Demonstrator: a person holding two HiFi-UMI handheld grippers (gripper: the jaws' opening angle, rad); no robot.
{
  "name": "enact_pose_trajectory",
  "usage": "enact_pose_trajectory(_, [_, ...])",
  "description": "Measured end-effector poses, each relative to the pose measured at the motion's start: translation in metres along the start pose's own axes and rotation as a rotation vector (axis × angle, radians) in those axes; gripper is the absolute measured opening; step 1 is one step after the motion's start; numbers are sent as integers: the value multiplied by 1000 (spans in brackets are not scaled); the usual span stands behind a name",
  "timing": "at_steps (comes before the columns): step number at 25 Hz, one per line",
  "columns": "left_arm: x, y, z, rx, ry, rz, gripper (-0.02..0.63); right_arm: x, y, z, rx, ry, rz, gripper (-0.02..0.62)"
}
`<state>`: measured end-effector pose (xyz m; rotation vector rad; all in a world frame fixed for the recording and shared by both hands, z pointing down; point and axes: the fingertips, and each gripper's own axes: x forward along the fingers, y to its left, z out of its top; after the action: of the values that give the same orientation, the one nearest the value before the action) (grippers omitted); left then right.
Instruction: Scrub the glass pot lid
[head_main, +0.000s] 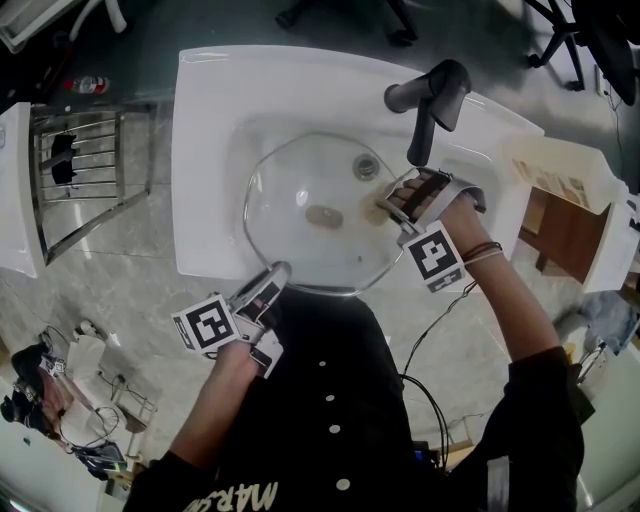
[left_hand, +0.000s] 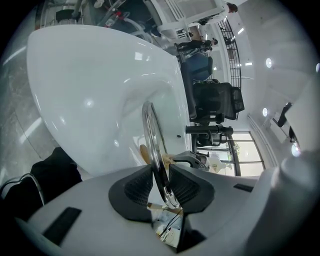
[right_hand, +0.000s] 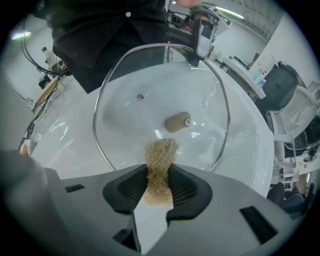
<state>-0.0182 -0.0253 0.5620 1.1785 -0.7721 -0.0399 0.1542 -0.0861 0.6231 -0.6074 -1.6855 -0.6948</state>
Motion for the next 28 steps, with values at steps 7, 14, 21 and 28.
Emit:
enact_pose_trajectory(7, [-1,3,0,16,4,23,118,-6,11,-3,-77,35,73,135])
enact_pose_trajectory(14, [1,0,-1,0,-8,-2,117,-14,-51,21,143,-96,-222,138])
enact_pose_trajectory(21, [-3,6,-1,14,2,38,117,-13,-128,100,138,-247,-440,138])
enact_pose_trajectory(28, [-1,4,-1,24,11,26,118,-5,-151,147,116,-339,-476,138])
